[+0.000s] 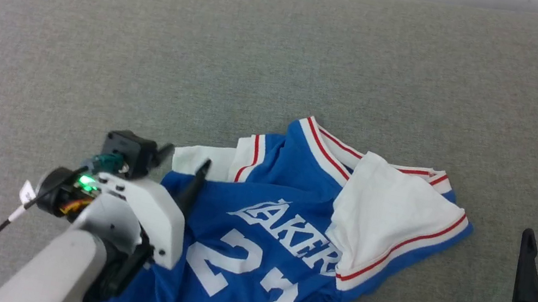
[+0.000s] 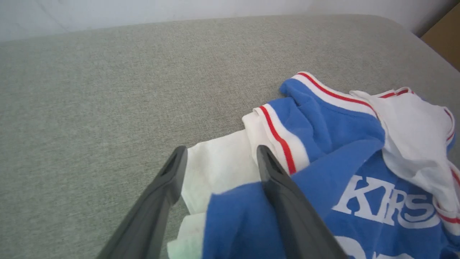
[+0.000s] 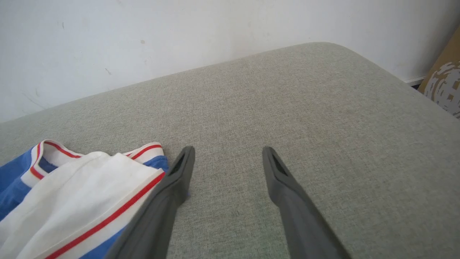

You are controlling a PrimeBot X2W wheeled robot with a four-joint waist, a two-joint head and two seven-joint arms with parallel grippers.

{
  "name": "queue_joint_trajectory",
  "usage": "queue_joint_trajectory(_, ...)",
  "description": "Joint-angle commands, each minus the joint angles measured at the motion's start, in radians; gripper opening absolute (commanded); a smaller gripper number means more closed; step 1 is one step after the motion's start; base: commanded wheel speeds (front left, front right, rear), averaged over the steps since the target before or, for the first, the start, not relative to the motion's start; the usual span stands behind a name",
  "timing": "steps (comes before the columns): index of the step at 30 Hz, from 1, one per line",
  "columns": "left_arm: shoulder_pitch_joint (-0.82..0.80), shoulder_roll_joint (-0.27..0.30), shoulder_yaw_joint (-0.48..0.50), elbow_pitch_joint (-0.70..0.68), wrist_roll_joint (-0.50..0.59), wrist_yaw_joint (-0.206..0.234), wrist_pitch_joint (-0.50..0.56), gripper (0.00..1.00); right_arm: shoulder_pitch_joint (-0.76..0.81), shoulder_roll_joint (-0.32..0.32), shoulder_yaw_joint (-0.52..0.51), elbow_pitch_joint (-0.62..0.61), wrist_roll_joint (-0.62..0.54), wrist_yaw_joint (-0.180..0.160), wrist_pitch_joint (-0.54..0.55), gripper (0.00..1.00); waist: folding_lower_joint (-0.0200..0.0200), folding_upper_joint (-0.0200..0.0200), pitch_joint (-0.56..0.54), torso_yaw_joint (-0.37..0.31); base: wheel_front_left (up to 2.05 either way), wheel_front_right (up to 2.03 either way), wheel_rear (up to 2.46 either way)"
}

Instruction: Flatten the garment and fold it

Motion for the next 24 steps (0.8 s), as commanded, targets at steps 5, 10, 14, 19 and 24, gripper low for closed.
queue_joint_trajectory(5,-0.107,0.018,0.01,0.049,0.036,0.002,0.004,1.0,-0.022,0.003,0.006,-0.013,-0.003,-0.001,0.003,1.0,0.0,0.0,0.015,0.021,0.0,0.0,0.0)
queue_joint_trajectory(10,-0.189,0.035,-0.038,0.117,0.003,-0.072,0.151,1.0,-0.025,0.003,0.007,-0.027,-0.012,-0.001,0.016,1.0,0.0,0.0,0.041,0.031,0.0,0.0,0.0)
queue_joint_trajectory(14,-0.226,0.056,-0.078,0.163,-0.017,-0.108,0.298,1.0,-0.029,0.003,0.01,-0.039,-0.015,-0.001,0.025,1.0,0.0,0.0,0.067,0.029,0.0,0.0,0.0)
queue_joint_trajectory(19,-0.235,0.048,-0.099,0.181,-0.036,-0.115,0.365,1.0,-0.034,0.003,0.006,-0.048,-0.018,-0.001,0.031,1.0,0.0,0.0,0.089,0.028,0.0,0.0,0.0)
queue_joint_trajectory(24,-0.218,0.025,-0.117,0.196,-0.066,-0.149,0.351,0.0,-0.036,0.003,0.004,-0.046,-0.02,-0.001,0.032,1.0,0.0,0.0,0.089,0.032,0.0,0.0,0.0)
